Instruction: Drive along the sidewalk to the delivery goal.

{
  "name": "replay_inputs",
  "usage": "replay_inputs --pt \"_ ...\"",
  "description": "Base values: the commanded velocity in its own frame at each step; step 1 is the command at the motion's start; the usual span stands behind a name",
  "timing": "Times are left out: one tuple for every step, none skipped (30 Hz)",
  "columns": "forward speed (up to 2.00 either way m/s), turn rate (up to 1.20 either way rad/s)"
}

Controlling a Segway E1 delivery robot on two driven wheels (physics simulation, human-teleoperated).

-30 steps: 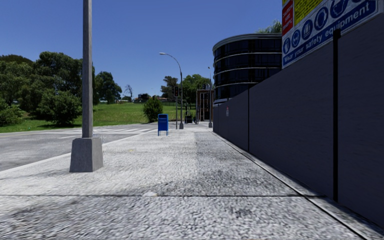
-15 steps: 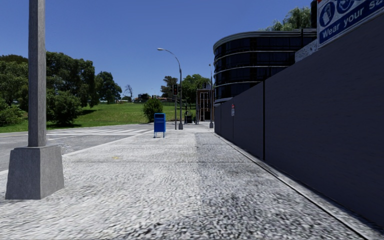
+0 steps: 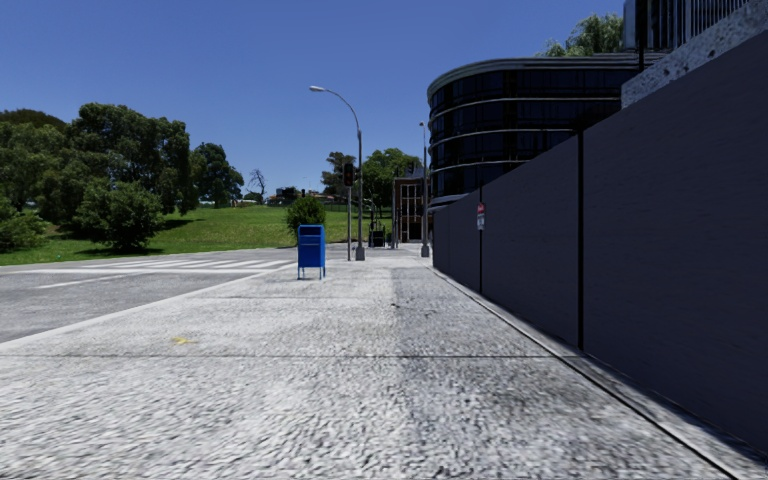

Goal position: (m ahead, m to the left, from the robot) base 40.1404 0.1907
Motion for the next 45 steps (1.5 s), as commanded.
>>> replay_inputs --pt "2.0 0.0" --pt "2.0 0.0" --pt "2.0 0.0" --pt "2.0 0.0" --pt "2.0 0.0" --pt "2.0 0.0" --pt "2.0 0.0" --pt "2.0 0.0" --pt "2.0 0.0" --pt "2.0 0.0" --pt "2.0 0.0" --pt "2.0 0.0" --pt "2.0 0.0" --pt "2.0 0.0" --pt "2.0 0.0" --pt "2.0 0.0" --pt "2.0 0.0" --pt "2.0 0.0" --pt "2.0 0.0" --pt "2.0 0.0" --pt "2.0 0.0" --pt "2.0 0.0" --pt "2.0 0.0" --pt "2.0 0.0" --pt "2.0 0.0" --pt "2.0 0.0" --pt "2.0 0.0" --pt "2.0 0.0" --pt "2.0 0.0" --pt "2.0 0.0" --pt "2.0 0.0" --pt "2.0 0.0" --pt "2.0 0.0" --pt "2.0 0.0" --pt "2.0 0.0" --pt "2.0 0.0" --pt "2.0 0.0" --pt "2.0 0.0" --pt "2.0 0.0" --pt "2.0 0.0" --pt "2.0 0.0" --pt "2.0 0.0" --pt "2.0 0.0" --pt "2.0 0.0" --pt "2.0 0.0"
